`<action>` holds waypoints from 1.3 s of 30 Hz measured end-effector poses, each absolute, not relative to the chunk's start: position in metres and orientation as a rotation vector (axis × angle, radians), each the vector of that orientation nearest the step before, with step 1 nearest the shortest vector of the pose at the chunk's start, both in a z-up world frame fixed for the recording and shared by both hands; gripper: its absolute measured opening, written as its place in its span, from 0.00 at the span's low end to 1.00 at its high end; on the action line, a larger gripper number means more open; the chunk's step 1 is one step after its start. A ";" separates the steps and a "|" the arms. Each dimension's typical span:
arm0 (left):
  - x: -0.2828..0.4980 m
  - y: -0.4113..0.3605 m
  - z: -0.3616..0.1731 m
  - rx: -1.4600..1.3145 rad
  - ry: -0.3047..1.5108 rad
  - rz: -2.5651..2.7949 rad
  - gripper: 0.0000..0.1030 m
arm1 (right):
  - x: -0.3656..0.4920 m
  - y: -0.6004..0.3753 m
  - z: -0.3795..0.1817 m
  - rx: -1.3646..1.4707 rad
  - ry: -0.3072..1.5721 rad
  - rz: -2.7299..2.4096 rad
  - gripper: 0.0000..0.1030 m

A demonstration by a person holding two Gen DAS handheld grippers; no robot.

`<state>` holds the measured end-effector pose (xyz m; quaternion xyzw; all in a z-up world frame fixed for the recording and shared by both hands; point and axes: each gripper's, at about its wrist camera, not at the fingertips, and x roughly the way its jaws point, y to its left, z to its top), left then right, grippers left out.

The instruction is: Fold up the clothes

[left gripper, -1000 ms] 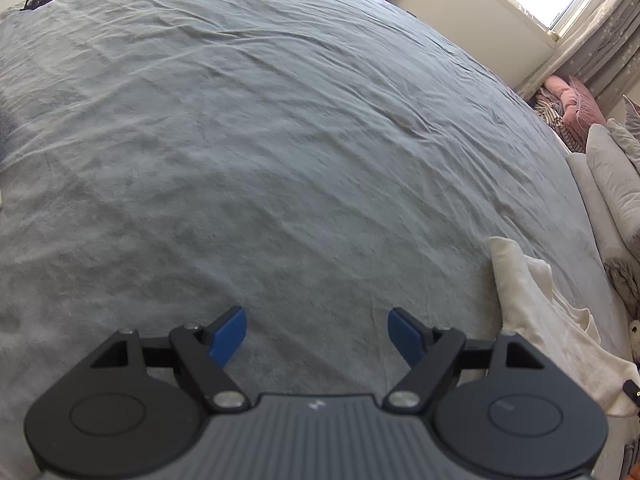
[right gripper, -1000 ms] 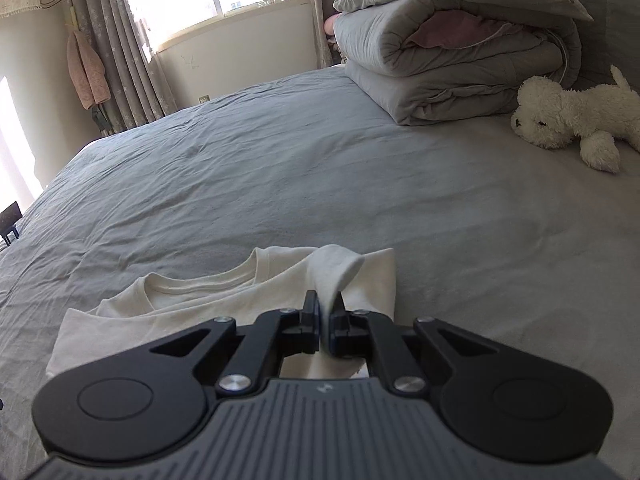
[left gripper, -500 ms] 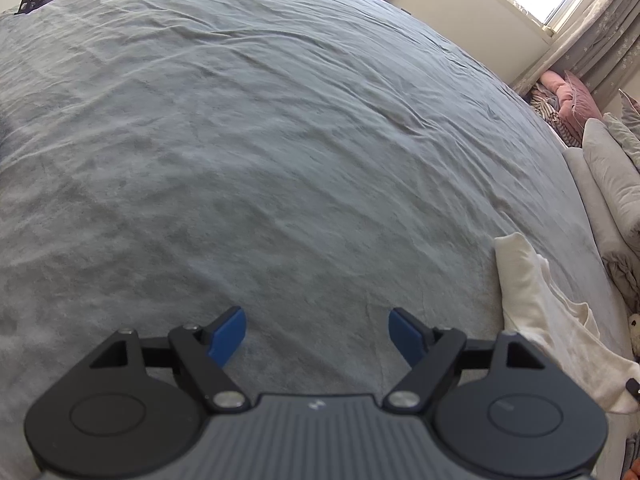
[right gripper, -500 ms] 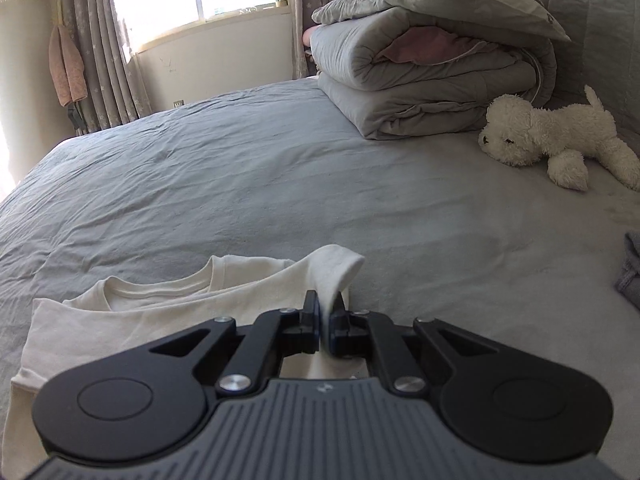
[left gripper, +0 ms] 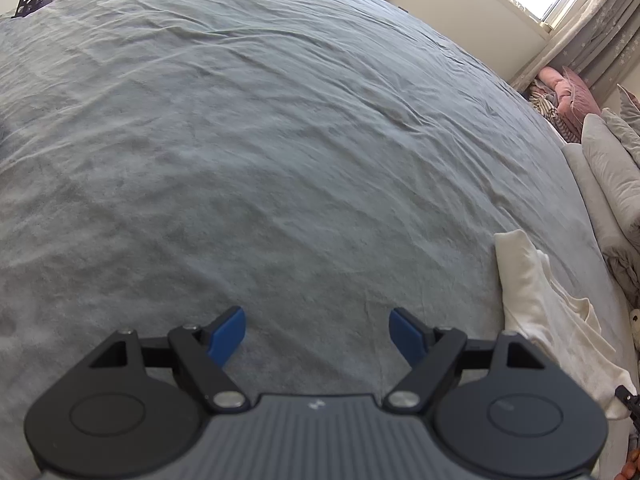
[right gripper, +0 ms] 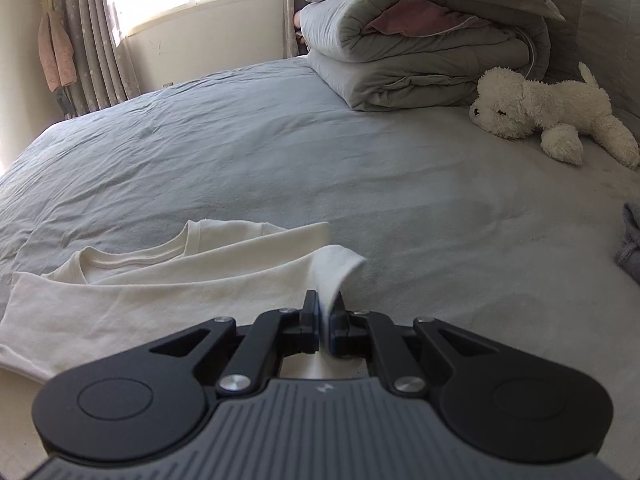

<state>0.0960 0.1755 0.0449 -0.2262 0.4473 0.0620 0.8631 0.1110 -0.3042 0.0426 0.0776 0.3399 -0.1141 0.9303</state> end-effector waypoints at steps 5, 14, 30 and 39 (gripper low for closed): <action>0.097 0.174 0.044 -0.465 0.938 0.130 0.78 | 0.110 -0.305 0.042 0.148 0.695 -0.233 0.06; 0.097 0.168 0.043 -0.430 0.936 0.128 0.79 | 0.101 -0.304 0.059 0.165 0.614 -0.199 0.06; 0.128 0.030 0.042 -0.031 0.746 -0.295 0.87 | 0.112 -0.297 0.067 0.143 0.654 -0.079 0.06; 0.139 0.048 0.026 -0.052 0.729 -0.248 0.57 | 0.104 -0.297 0.066 0.175 0.628 -0.015 0.06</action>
